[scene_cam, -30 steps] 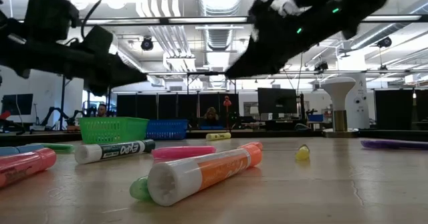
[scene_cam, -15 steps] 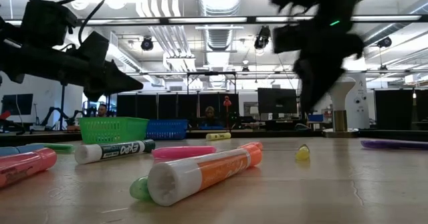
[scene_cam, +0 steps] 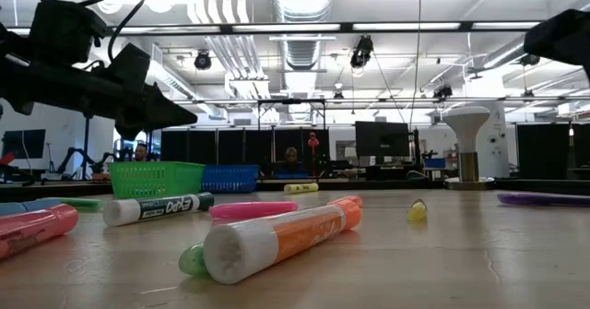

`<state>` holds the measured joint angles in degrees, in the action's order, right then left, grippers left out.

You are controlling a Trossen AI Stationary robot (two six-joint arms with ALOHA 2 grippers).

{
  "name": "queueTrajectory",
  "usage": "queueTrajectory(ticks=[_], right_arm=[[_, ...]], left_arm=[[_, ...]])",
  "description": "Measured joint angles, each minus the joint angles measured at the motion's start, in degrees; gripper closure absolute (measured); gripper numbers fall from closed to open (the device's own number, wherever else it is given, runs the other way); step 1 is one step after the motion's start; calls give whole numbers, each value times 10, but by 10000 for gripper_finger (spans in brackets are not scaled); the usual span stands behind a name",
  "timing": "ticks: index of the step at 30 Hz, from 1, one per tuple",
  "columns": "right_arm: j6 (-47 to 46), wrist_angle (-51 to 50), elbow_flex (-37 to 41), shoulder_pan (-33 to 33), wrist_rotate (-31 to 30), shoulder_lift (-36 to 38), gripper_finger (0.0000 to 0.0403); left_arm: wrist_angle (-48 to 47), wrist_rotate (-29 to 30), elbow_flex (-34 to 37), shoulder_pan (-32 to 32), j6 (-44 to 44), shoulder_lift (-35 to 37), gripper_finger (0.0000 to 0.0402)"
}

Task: Pick & Place Markers
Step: Put the purple highlighter into the orange bin

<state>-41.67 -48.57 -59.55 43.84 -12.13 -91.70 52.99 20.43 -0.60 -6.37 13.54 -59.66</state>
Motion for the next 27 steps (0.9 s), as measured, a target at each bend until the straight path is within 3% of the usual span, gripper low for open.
queueTrajectory(ticks=[13,27], right_arm=[[125,29,-11,-25,51,-98,190],[169,36,-30,-33,50,-128,332]], left_arm=[[-9,0,0,0,-9,-5,401],[-13,-6,0,0,20,-5,401]])
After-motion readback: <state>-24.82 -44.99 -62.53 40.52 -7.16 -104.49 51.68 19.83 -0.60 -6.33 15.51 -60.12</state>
